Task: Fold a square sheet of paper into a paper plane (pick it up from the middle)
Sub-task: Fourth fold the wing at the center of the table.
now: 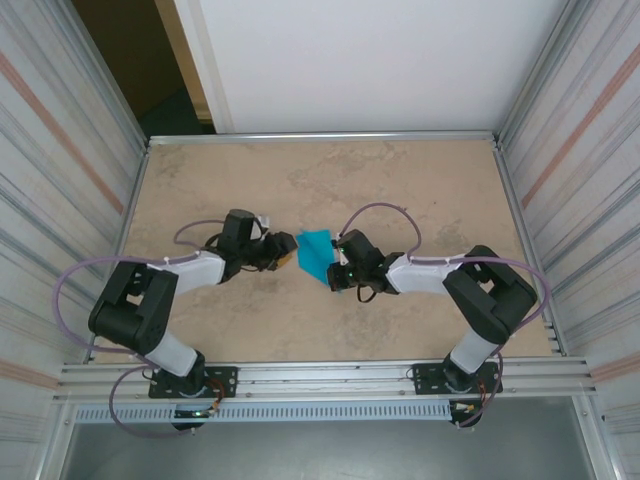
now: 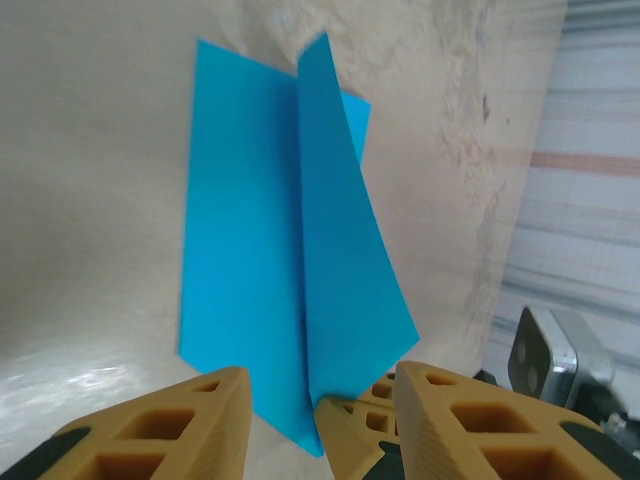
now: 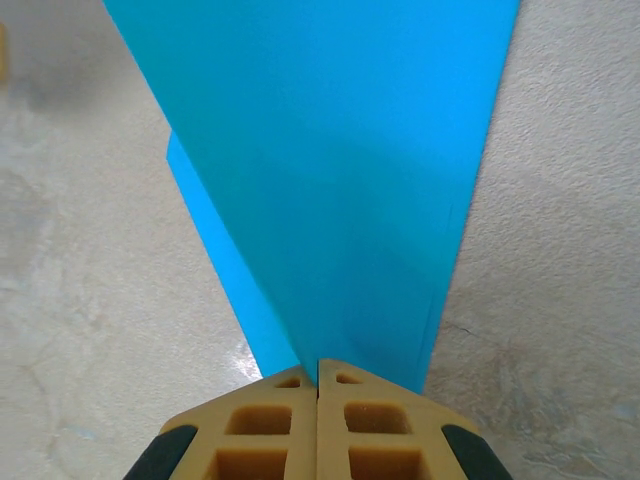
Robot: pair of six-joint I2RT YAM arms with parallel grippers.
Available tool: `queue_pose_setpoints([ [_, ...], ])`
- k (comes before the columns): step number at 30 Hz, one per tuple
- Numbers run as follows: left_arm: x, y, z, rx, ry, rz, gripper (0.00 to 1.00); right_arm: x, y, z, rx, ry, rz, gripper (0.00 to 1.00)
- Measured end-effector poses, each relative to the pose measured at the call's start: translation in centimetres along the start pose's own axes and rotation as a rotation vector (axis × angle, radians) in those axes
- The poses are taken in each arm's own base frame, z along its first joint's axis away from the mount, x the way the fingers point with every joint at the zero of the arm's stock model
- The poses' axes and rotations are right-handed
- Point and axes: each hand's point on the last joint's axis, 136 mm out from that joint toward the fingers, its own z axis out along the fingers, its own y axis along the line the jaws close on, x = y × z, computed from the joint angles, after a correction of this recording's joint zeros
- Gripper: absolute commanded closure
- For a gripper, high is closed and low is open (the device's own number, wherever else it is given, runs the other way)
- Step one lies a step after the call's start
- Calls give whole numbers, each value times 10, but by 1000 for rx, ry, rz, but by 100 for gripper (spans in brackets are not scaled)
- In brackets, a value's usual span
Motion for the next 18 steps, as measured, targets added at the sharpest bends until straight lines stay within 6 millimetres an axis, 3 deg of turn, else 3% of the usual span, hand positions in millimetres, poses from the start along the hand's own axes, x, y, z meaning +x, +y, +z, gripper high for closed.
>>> queue_pose_setpoints([
  [6,15,-11,20,66,49,62,55,-9,4,-3,-129,-3,79,100],
  [11,19,-7,31,86,63,83,50,-15,5,-4,-202,-9,125,100],
  [18,27,-1,41,90,91,130,48,-8,3,1,-249,11,170,100],
])
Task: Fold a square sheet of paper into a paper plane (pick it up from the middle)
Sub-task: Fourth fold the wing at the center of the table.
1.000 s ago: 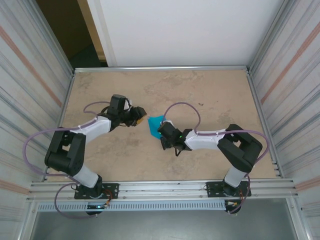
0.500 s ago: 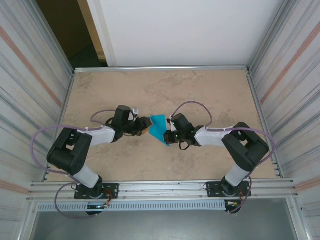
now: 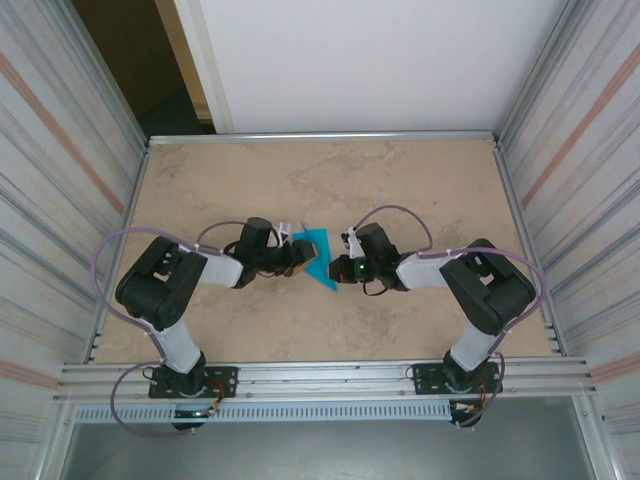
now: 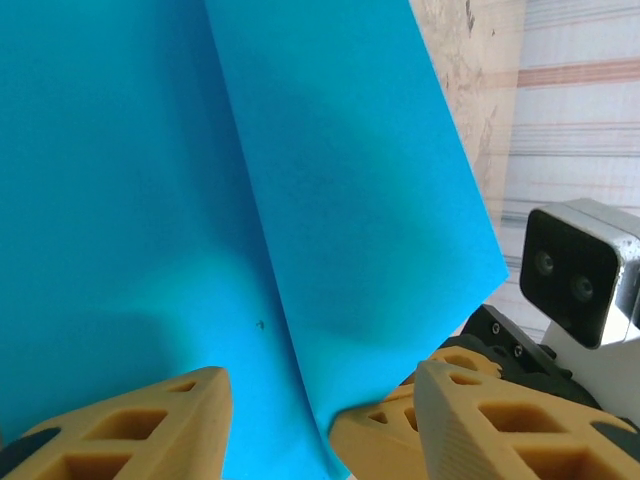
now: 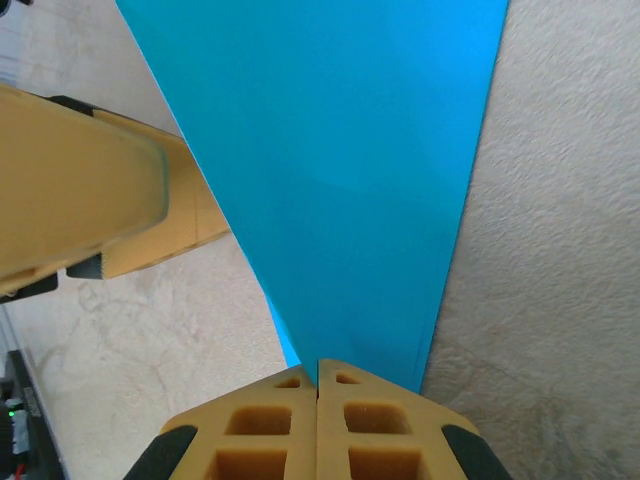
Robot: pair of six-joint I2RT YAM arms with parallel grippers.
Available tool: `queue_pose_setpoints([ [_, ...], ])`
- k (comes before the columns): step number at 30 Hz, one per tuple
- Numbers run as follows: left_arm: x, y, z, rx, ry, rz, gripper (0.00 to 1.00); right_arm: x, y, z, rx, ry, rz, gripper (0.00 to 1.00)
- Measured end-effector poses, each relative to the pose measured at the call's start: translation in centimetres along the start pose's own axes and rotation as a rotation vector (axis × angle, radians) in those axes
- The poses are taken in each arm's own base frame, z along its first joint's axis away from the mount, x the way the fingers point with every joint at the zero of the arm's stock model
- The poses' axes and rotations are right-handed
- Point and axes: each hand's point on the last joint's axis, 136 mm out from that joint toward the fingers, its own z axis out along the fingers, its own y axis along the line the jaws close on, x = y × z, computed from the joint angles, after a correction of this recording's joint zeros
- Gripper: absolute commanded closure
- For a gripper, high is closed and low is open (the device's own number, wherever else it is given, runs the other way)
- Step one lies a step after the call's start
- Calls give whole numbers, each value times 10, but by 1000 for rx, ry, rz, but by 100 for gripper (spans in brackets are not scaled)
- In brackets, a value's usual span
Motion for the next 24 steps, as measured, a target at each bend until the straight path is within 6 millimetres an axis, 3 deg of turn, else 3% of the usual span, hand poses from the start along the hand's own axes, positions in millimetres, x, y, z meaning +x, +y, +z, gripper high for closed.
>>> queue_pose_setpoints([
  [7,5,0,3,-15,21,42,48,1,1,3,-27,2,18,100],
  [21,-7,2,14,-55,27,46,48,0,-1,4,-34,-6,24,100],
  [24,-9,3,15,-68,27,32,48,-1,0,5,-37,-9,22,94],
])
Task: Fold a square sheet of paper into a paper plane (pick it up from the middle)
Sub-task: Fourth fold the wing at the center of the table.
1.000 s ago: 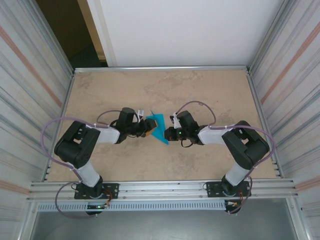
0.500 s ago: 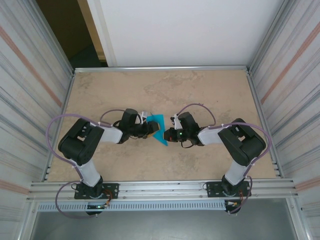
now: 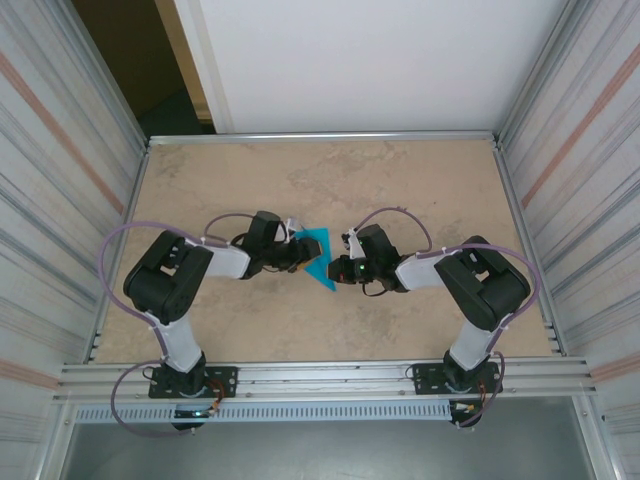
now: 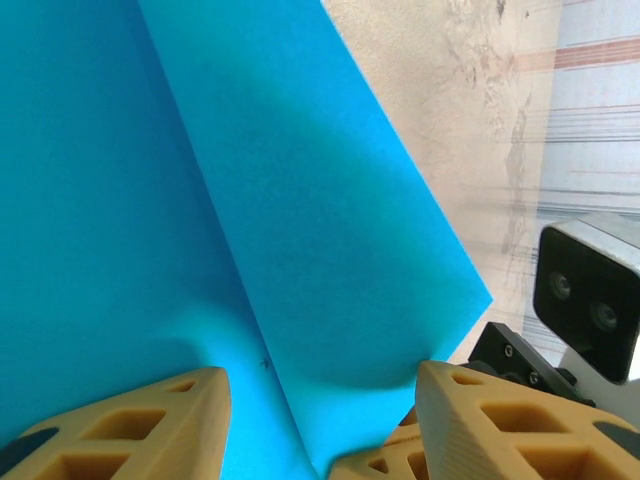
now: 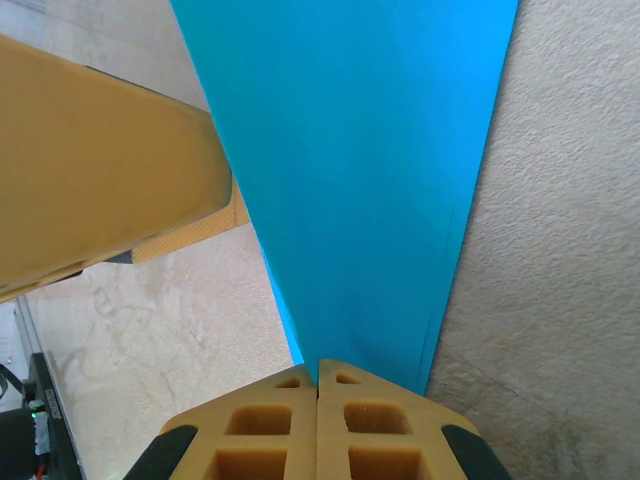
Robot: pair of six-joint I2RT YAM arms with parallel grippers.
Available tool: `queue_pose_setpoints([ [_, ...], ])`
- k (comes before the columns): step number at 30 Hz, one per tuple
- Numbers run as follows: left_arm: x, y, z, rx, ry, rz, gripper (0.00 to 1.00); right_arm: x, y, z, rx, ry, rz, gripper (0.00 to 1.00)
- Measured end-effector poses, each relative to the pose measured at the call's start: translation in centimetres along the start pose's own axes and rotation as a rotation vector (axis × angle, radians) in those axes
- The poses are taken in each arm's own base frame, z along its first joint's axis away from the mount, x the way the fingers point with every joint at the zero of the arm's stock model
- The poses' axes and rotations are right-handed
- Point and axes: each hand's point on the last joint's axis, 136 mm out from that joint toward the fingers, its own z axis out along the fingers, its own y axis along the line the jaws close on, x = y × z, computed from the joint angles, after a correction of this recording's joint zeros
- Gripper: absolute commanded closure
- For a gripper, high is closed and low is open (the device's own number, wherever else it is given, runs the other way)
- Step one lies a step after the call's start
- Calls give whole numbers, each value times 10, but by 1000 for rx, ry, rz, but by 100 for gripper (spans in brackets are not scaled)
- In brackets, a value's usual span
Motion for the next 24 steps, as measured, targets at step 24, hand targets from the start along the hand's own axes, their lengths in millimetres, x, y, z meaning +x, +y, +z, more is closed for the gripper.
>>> queue_pose_setpoints([
  [24,-2,14,2,-216,48,-108,48,11,7,-6,125,0,-47,70],
])
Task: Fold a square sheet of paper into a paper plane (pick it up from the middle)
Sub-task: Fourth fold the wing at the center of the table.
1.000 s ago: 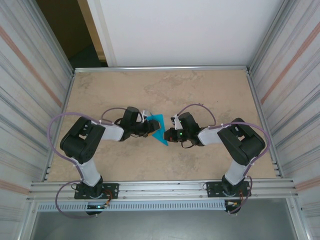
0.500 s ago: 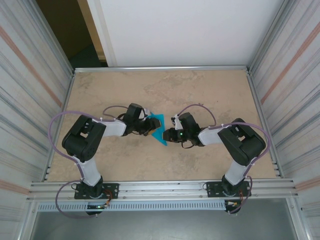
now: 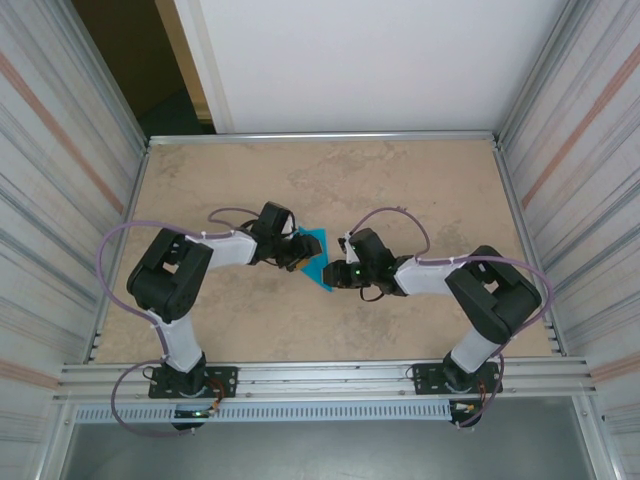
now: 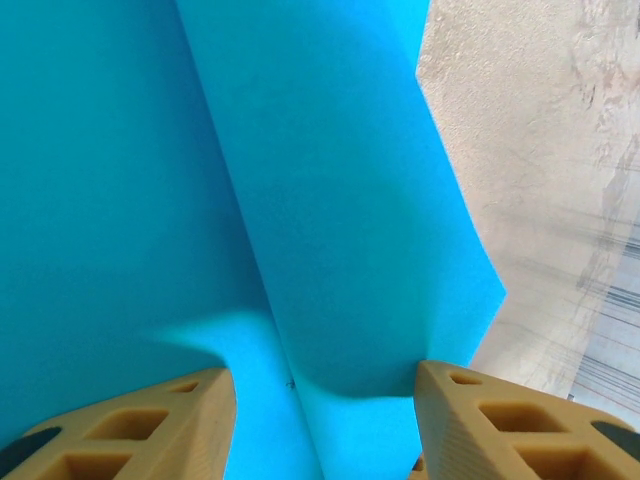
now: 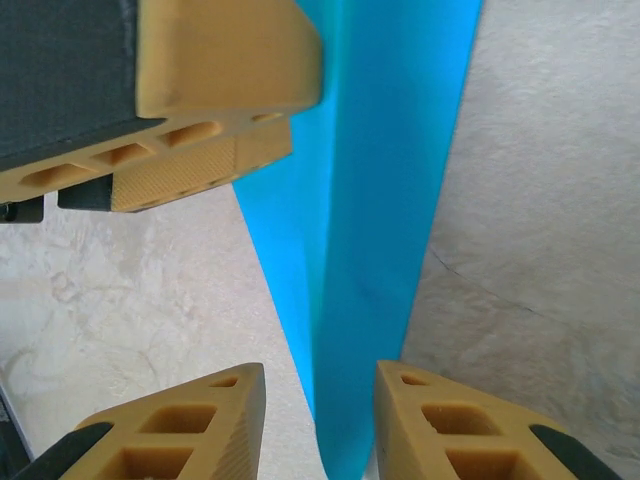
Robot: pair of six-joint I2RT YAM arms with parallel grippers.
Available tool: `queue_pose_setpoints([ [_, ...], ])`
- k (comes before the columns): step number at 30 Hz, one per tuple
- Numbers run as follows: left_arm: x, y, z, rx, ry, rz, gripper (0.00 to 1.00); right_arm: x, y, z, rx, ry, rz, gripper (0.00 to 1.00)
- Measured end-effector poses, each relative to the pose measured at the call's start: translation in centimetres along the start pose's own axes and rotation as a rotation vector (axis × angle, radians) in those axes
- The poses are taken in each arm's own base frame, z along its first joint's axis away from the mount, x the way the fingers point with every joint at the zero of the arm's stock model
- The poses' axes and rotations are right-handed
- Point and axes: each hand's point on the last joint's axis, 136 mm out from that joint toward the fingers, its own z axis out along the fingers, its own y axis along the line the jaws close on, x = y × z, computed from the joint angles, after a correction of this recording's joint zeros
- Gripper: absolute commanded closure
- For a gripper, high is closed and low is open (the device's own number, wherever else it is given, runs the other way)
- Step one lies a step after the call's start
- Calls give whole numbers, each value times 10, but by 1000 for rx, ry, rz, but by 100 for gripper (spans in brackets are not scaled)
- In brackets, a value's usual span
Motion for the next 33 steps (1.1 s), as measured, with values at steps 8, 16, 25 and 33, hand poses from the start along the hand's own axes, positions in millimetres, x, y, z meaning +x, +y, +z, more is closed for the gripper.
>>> queue_pose_setpoints([
  [8,0,0,1,-6,5,-4,48,-2,-2,8,18,10,-14,75],
  [16,0,1,1,-10,8,-7,49,-3,-2,12,20,15,-19,79],
  [25,0,1,1,-10,9,-7,49,-3,-3,13,22,18,-25,85],
  [33,0,1,1,-10,10,-7,49,-1,-5,15,27,23,-31,83],
])
